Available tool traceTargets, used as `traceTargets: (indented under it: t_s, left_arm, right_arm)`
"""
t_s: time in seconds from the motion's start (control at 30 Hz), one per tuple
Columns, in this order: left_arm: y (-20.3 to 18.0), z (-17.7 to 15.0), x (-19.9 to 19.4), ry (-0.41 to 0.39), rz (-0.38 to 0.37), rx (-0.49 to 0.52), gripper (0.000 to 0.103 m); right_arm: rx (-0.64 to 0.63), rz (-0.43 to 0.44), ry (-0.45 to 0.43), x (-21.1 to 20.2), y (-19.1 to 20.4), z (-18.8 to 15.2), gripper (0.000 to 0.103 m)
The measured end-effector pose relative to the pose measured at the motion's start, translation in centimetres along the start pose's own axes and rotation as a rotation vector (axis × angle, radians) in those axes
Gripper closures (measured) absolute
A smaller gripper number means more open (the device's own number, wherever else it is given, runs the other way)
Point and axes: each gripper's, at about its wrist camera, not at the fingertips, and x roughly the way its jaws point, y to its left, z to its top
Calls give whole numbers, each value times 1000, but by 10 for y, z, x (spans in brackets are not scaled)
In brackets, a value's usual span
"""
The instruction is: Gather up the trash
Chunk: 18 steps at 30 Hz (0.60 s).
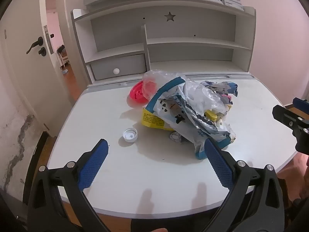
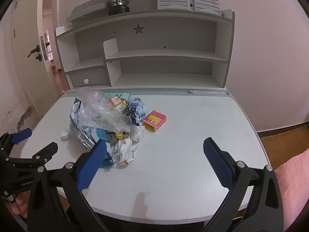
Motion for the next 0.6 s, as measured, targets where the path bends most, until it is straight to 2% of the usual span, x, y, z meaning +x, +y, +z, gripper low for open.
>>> traceTargets:
  t_s: [0.37, 0.6]
  left_arm:
    - [9, -1, -1, 1, -2, 1, 6]
    - [-1, -1, 0, 0, 8, 10, 6]
  right_arm:
    - [-3, 1, 1, 1, 0, -2, 6]
    - [-6, 6, 2, -2, 1, 0, 6]
